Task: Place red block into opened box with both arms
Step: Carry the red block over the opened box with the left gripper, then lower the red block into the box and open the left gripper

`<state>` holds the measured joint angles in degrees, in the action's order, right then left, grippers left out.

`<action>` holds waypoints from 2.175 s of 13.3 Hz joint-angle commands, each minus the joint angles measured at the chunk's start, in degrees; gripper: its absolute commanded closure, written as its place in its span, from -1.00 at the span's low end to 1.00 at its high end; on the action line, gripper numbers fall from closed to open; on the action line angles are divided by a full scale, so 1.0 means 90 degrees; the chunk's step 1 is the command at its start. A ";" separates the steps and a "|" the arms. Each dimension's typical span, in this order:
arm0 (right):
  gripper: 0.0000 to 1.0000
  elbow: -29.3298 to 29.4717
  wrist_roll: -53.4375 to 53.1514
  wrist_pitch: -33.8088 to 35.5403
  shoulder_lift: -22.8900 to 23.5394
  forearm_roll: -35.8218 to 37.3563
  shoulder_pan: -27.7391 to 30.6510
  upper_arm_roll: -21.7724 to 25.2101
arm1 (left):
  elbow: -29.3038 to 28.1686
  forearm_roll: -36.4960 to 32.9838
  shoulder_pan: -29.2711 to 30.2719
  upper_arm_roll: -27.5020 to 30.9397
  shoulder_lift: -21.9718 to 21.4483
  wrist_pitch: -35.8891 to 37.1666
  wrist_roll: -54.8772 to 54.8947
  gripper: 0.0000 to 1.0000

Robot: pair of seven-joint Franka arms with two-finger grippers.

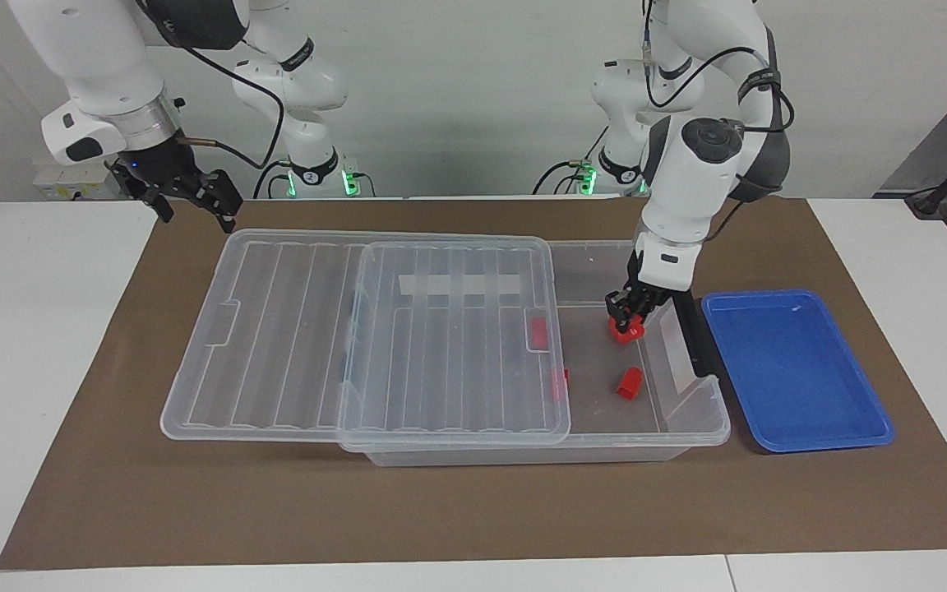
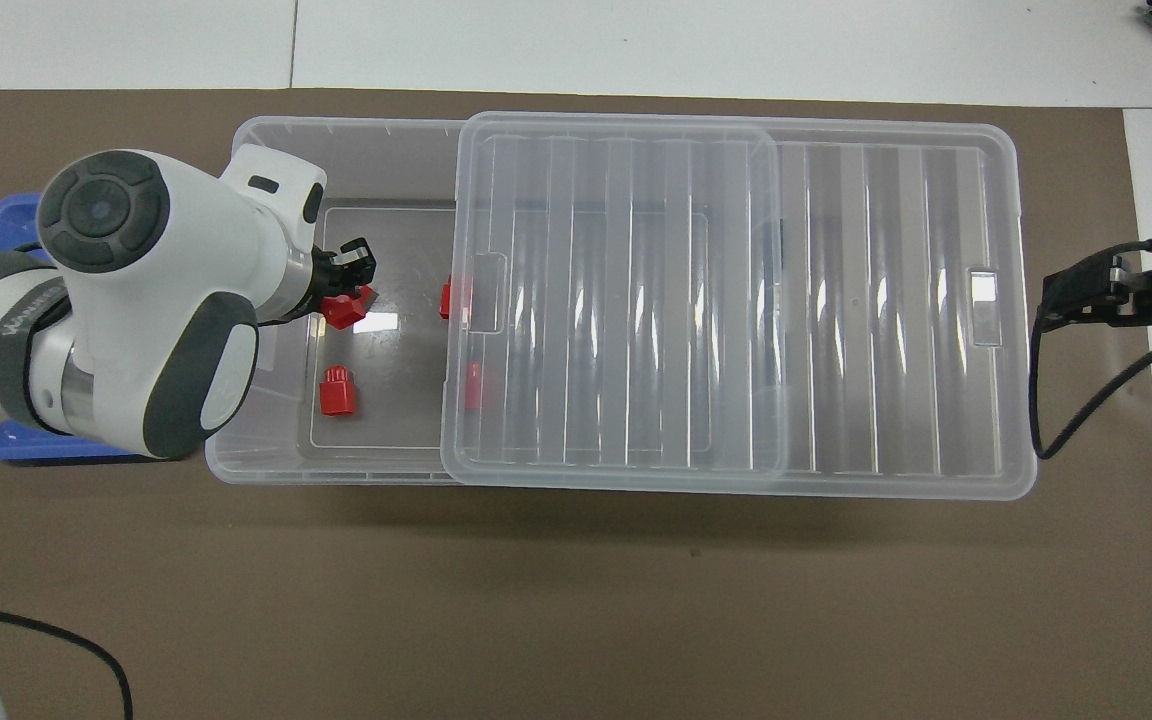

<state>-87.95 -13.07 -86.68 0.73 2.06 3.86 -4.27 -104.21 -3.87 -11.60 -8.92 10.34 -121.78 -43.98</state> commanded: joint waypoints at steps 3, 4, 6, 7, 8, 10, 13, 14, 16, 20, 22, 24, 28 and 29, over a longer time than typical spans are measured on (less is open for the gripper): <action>-1.00 -0.0090 -0.0062 -0.0017 -0.0032 -0.0034 0.0030 -0.0023 | -0.0081 -0.0654 -0.0391 0.0102 0.0696 -0.0696 -0.0875 1.00; -1.00 -0.0110 -0.0062 -0.0017 -0.0041 -0.0034 0.0020 -0.0033 | -0.0149 -0.0664 -0.0401 0.0102 0.0813 -0.0813 -0.0885 1.00; -1.00 -0.0149 -0.0071 -0.0017 -0.0051 -0.0034 0.0030 -0.0023 | -0.0499 -0.0761 -0.0362 0.0112 0.0785 -0.1067 -0.0875 1.00; -1.00 -0.0149 -0.0071 -0.0017 -0.0051 -0.0034 0.0030 -0.0023 | -0.0723 -0.0887 -0.0304 0.0112 0.0736 -0.1165 -0.0827 1.00; -1.00 -0.0169 -0.0071 -0.0017 -0.0061 -0.0034 0.0030 -0.0033 | -0.0890 -0.0898 -0.0255 0.0132 0.0678 -0.1311 -0.0826 1.00; -1.00 -0.0266 -0.0071 -0.0017 -0.0129 -0.0034 0.0020 -0.0023 | -0.0921 -0.0898 -0.0244 0.0122 0.0677 -0.1351 -0.0826 1.00; -1.00 -0.0266 -0.0071 -0.0027 -0.0129 -0.0034 0.0030 -0.0023 | -0.1067 -0.0898 -0.0235 0.0122 0.0638 -0.1429 -0.0816 1.00; -1.00 -0.0276 -0.0071 -0.0037 -0.0129 -0.0034 0.0030 -0.0023 | -0.1126 -0.0898 -0.0235 0.0122 0.0629 -0.1487 -0.0816 1.00; -1.00 -0.0276 -0.0062 -0.0115 -0.0129 -0.0034 0.0030 -0.0023 | -0.1252 -0.0898 -0.0254 0.0132 0.0619 -0.1566 -0.0845 1.00; -1.00 -0.0286 -0.0062 -0.0164 -0.0129 -0.0034 0.0040 -0.0023 | -0.1292 -0.0898 -0.0303 0.0122 0.0599 -0.1654 -0.0923 1.00; -1.00 -0.0286 -0.0062 -0.0173 -0.0120 -0.0034 0.0040 -0.0023 | -0.1331 -0.0898 -0.0332 0.0122 0.0599 -0.1771 -0.1021 1.00; -0.99 -0.0286 -0.0062 -0.0193 -0.0120 -0.0034 0.0040 -0.0023 | -0.1351 -0.0898 -0.0342 0.0122 0.0619 -0.1810 -0.1070 1.00; -0.99 -0.0315 -0.0052 -0.0252 -0.0129 -0.0034 0.0050 -0.0023 | -0.1643 -0.0908 -0.0478 0.0132 0.0658 -0.2181 -0.1177 1.00; -0.99 -0.0315 -0.0061 -0.0252 -0.0129 -0.0034 0.0050 -0.0023 | -0.1653 -0.0908 -0.0479 0.0141 0.0658 -0.2181 -0.1178 1.00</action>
<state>-89.04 -13.07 -87.67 0.71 2.06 3.86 -4.27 -115.96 -10.58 -14.79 -8.29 17.73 -139.60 -52.51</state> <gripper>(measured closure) 0.000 0.656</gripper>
